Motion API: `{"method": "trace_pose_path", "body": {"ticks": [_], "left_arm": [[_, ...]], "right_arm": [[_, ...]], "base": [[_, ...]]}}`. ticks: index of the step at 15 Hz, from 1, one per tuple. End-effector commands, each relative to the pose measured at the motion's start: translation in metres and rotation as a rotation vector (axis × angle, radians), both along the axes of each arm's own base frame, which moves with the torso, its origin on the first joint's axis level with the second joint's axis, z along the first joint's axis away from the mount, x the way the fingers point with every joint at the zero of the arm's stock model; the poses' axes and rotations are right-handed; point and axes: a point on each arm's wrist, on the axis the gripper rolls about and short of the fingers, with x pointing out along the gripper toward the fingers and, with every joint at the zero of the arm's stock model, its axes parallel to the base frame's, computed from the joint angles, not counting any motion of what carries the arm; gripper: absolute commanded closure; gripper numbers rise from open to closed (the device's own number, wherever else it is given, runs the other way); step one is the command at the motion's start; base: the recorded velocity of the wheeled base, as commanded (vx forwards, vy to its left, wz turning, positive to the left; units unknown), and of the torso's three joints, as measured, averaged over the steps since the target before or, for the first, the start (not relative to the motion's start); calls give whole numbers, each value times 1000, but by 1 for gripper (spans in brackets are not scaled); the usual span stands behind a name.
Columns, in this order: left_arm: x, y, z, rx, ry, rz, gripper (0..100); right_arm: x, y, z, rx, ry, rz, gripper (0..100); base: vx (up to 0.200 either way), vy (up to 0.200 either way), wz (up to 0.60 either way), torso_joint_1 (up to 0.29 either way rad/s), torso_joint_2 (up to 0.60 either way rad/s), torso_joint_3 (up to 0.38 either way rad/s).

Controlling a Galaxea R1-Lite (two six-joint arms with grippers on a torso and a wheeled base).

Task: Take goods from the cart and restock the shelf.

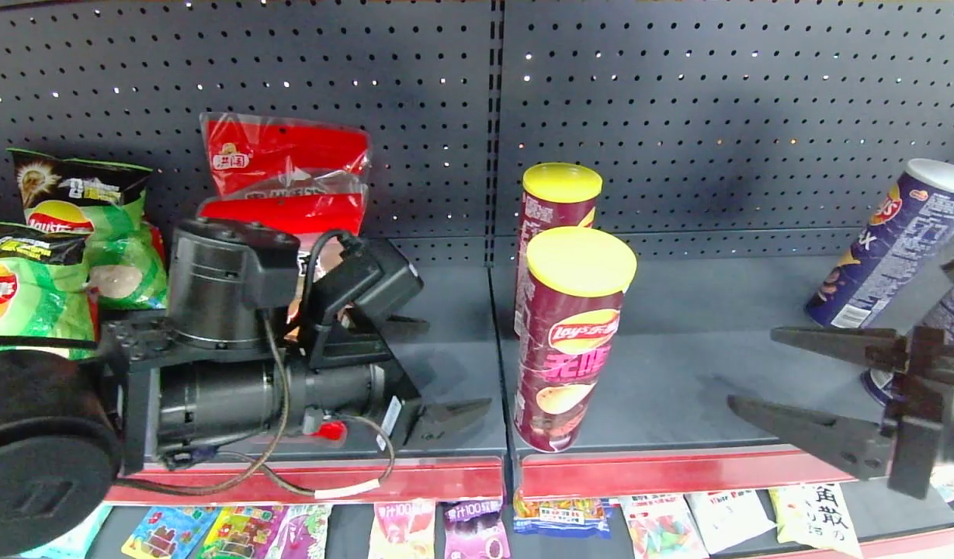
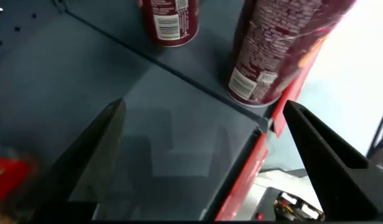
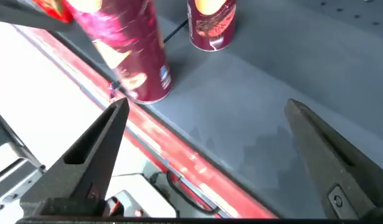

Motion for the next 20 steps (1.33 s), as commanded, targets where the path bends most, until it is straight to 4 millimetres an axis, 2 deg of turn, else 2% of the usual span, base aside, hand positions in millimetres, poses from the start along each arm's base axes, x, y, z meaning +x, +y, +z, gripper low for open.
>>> {"method": "trace_pose_path", "body": {"ticks": [1, 10, 20], "left_arm": [[7, -10, -17, 36, 45, -11, 0], [22, -22, -20, 50, 34, 22, 0], [28, -27, -19, 44, 28, 21, 0]], "right_arm": [[-21, -15, 8, 37, -74, -52, 0], [-22, -20, 13, 57, -90, -90, 0], [-21, -20, 12, 55, -84, -90, 0]], "base": [[0, 0, 0, 0, 0, 0], [0, 0, 0, 0, 0, 0], [0, 0, 0, 0, 0, 0]]}}
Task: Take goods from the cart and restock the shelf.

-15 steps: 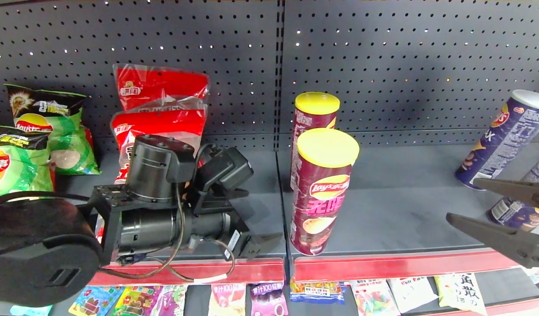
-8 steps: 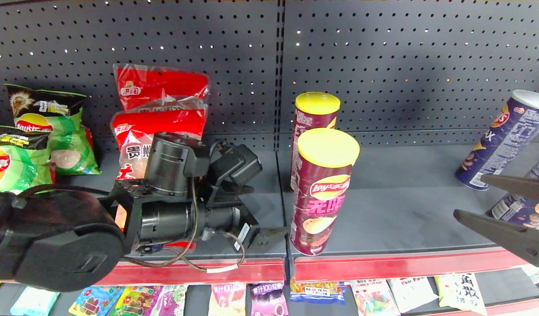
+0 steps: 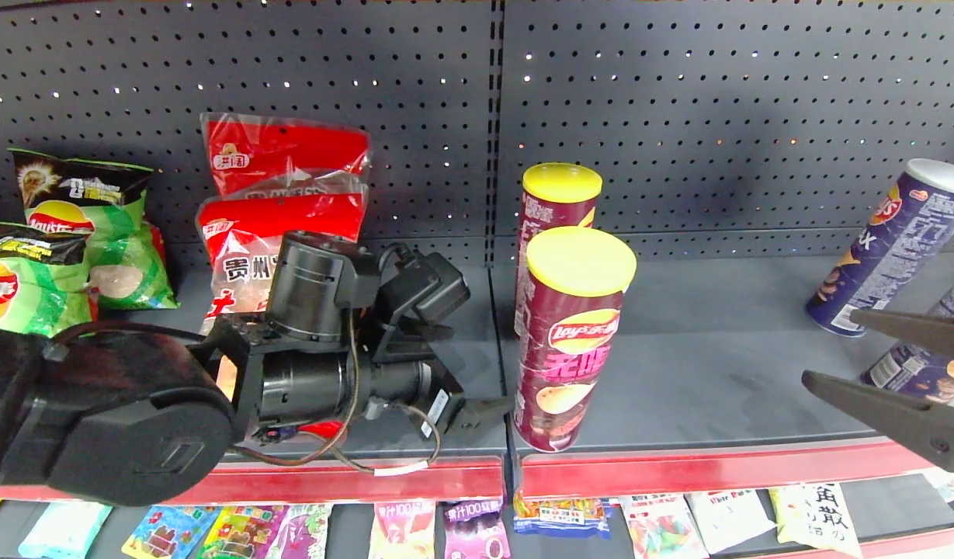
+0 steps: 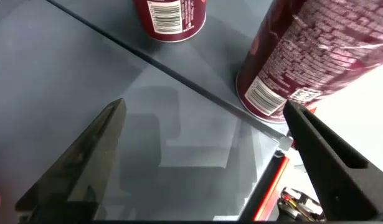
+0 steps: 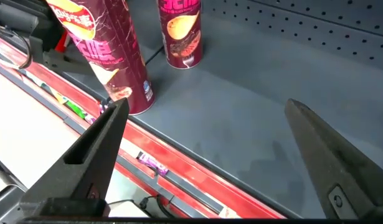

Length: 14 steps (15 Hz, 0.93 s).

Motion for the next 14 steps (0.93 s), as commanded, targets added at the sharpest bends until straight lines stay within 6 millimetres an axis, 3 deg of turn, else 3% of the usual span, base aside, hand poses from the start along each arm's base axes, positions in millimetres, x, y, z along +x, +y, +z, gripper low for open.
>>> {"method": "trace_pose_path", "body": {"ticks": [1, 10, 12, 14], "left_arm": [[3, -2, -1, 0, 1, -1, 0], [3, -1, 0, -3, 1, 5, 0], [-5, 10, 4, -4, -5, 30, 0], [-25, 38, 16, -22, -29, 80, 0]], "right_arm": [[1, 0, -1, -1, 4, 1, 0], [2, 1, -3, -5, 14, 1, 0], [3, 1, -7, -10, 32, 2, 0], [7, 2, -14, -22, 68, 2, 0]], "base": [[0, 0, 0, 0, 0, 0], [0, 0, 0, 0, 0, 0], [0, 0, 0, 0, 0, 0], [0, 0, 0, 0, 0, 0]]}}
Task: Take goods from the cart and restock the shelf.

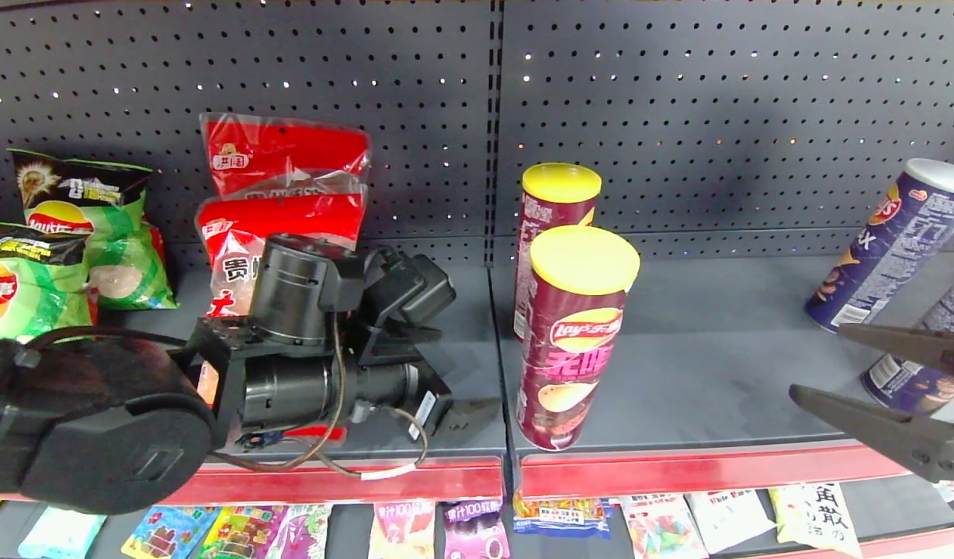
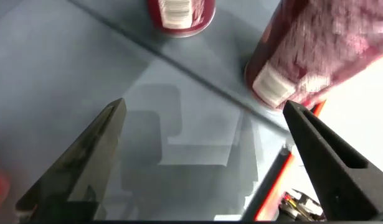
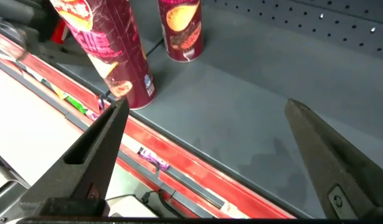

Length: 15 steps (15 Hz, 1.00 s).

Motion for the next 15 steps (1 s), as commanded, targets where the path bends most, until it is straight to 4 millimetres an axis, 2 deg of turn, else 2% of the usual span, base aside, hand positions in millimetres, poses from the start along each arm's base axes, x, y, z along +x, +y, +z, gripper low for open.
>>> {"method": "trace_pose_path", "body": {"ticks": [1, 2, 3, 5, 6, 10, 11, 13, 15], "left_arm": [[-31, 38, 23, -45, -52, 73, 0], [-43, 48, 28, -60, -53, 113, 0], [-67, 66, 35, -79, -46, 198, 0], [-102, 95, 43, -78, -26, 314, 0], [-113, 105, 45, -82, -12, 372, 0], [-148, 140, 46, -95, -50, 591, 0], [-162, 154, 46, -116, -69, 649, 0], [-188, 175, 41, -107, -67, 749, 0], [-211, 187, 28, -92, -49, 843, 0]], "right_arm": [[6, 2, -7, -12, 37, 3, 0], [8, 3, -9, -15, 46, 3, 0], [10, 3, -11, -18, 58, 3, 0], [5, 2, -14, -22, 54, 4, 0], [1, 1, -14, -19, 43, 4, 0], [-44, -15, -32, -2, -25, -30, 0], [-61, -23, -39, 5, -75, -106, 0], [-77, -32, -52, 6, -117, -253, 0], [-88, -36, -64, 5, -136, -336, 0]], "base": [[0, 0, 0, 0, 0, 0], [0, 0, 0, 0, 0, 0], [0, 0, 0, 0, 0, 0], [0, 0, 0, 0, 0, 0], [0, 0, 0, 0, 0, 0], [0, 0, 0, 0, 0, 0], [0, 0, 0, 0, 0, 0], [0, 0, 0, 0, 0, 0], [0, 0, 0, 0, 0, 0]]}}
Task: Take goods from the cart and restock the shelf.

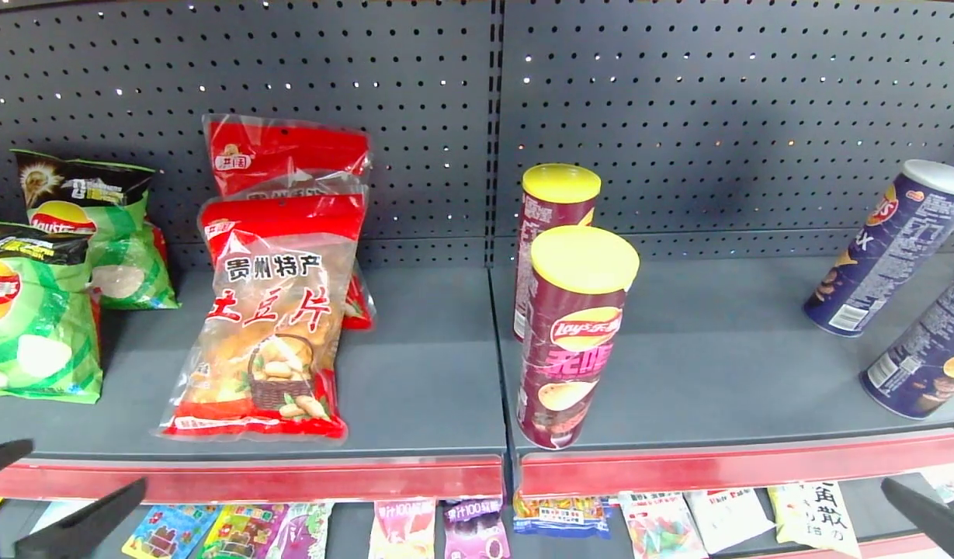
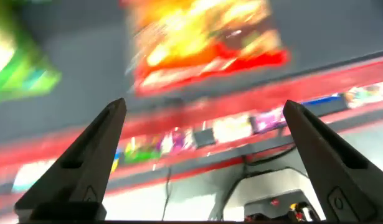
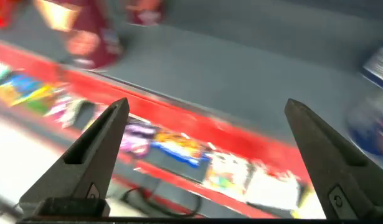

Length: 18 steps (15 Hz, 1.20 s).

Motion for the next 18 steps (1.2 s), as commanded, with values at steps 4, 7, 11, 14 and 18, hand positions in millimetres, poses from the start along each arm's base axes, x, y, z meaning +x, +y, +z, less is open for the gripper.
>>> {"method": "trace_pose_path", "body": {"ticks": [4, 7, 11, 14, 18], "left_arm": [[-67, 26, -57, -35, -47, 273, 0], [-81, 27, -81, -49, -75, 278, 0], [-94, 26, -98, -125, -169, 153, 0], [-89, 23, -94, -157, -242, 22, 0], [-73, 22, -114, -115, -377, 81, 0]], "right_arm": [[-25, -8, -31, -2, -42, -194, 0], [-31, -7, -42, -5, -49, -199, 0], [-46, -7, -73, -4, -88, -185, 0], [-66, -6, -85, 0, -104, -186, 0], [-69, -8, -86, 8, -187, -217, 0]], "base": [[0, 0, 0, 0, 0, 0], [0, 0, 0, 0, 0, 0], [0, 0, 0, 0, 0, 0], [0, 0, 0, 0, 0, 0], [0, 0, 0, 0, 0, 0]]}}
